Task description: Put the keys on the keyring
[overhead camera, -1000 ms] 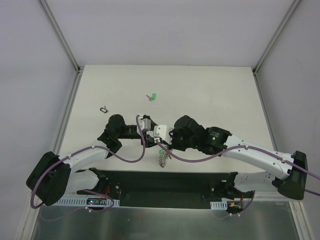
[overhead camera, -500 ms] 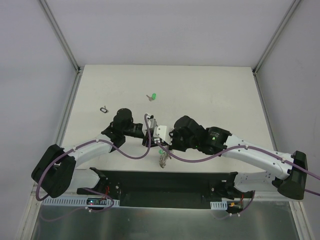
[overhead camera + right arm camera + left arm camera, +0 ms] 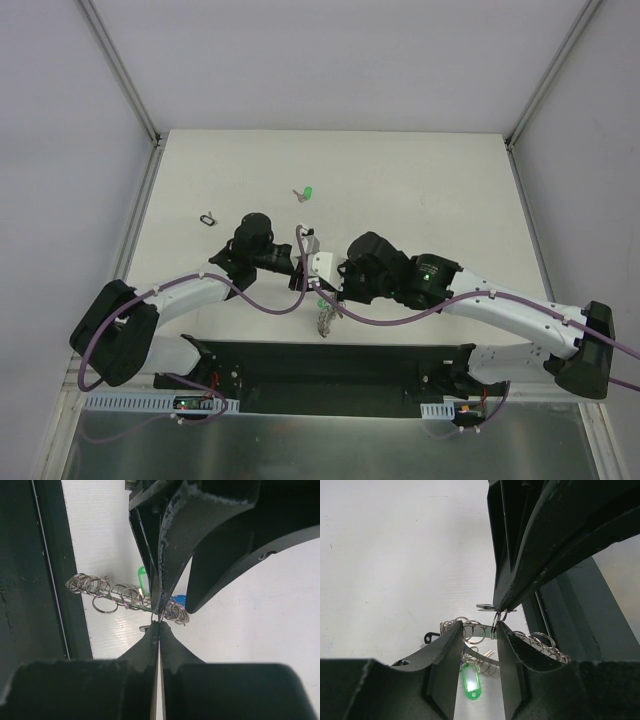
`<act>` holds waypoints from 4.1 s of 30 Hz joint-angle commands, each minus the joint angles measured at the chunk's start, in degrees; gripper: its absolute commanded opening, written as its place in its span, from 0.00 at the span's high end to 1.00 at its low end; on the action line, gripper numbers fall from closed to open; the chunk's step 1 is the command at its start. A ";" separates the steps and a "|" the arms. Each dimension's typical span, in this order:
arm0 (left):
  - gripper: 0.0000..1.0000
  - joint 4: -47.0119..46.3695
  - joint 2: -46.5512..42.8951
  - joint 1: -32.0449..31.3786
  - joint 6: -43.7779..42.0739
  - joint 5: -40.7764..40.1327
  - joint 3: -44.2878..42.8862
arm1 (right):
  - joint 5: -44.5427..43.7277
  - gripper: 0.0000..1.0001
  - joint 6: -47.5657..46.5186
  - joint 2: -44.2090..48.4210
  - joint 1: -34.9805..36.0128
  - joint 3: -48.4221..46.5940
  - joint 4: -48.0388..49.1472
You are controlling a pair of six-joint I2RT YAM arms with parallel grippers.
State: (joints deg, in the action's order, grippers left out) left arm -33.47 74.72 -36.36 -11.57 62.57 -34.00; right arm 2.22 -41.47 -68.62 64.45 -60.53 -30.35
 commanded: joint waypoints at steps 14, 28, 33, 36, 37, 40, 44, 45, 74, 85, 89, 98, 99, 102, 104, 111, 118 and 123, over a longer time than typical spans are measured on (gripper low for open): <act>1.00 -3.08 -1.76 -1.35 -0.21 0.55 -1.42 | -1.86 0.99 0.08 1.29 0.42 -1.52 0.91; 1.00 -20.29 -4.58 -0.73 15.08 -10.27 4.55 | -4.68 0.99 2.89 2.97 0.42 3.31 1.43; 1.00 -27.86 -4.32 -0.73 19.92 -12.99 7.01 | -3.63 0.99 3.77 2.70 0.42 4.28 4.06; 1.00 -31.12 -3.27 -0.82 22.11 -13.34 7.54 | -3.71 0.99 4.21 2.70 0.42 5.16 6.26; 1.00 -31.91 -3.00 -0.82 22.73 -13.69 7.72 | -3.63 0.99 4.38 2.61 0.42 5.25 6.70; 1.00 -36.65 -1.86 -0.82 24.93 -14.40 9.30 | -4.50 0.99 4.38 2.44 0.42 5.60 9.07; 1.00 -37.72 -2.21 -0.82 25.11 -15.19 10.79 | -6.43 0.99 3.68 2.44 0.33 5.25 8.99; 1.00 -36.67 -2.47 -0.82 24.50 -15.37 11.14 | -6.70 0.99 3.51 2.53 0.33 4.81 8.82; 0.60 -1.95 -3.97 -0.73 -2.49 -0.27 0.08 | -4.24 0.99 -0.54 0.94 0.86 -1.96 0.73; 0.67 -1.86 1.92 -0.82 -1.43 3.97 -3.00 | -4.24 0.99 -0.54 0.94 0.95 -1.87 0.99; 0.66 -4.21 3.06 -0.82 -0.65 2.65 -2.92 | -3.72 0.99 -0.54 1.12 0.95 -1.78 1.52; 0.67 -28.91 4.12 1.90 11.39 2.47 5.34 | -3.98 0.99 0.08 2.61 1.03 -0.38 2.92; 0.67 -31.80 4.99 2.25 14.44 3.43 5.61 | -3.98 0.99 0.08 2.88 0.95 -0.29 3.01; 0.68 -32.88 5.79 2.52 15.70 5.11 5.61 | -4.33 0.99 0.25 2.96 0.95 -0.20 2.93; 0.68 -33.23 5.79 2.52 16.05 5.72 5.43 | -4.15 0.99 0.25 2.97 0.95 -0.11 2.93; 0.68 -33.32 6.40 2.52 17.19 8.97 4.29 | -4.15 0.99 0.16 2.97 0.95 -0.20 3.01; 0.68 -32.97 8.34 1.91 17.90 9.95 3.24 | -4.07 0.99 0.16 3.05 0.95 -0.29 2.93; 0.69 -31.92 8.87 1.56 17.29 9.07 2.36 | -3.80 0.99 0.34 2.97 0.95 -0.38 2.75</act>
State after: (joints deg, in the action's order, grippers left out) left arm -62.78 83.53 -34.17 5.98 69.32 -29.17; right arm -2.13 -40.97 -67.33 65.14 -59.46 -30.22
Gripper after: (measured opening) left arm 0.316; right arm 0.015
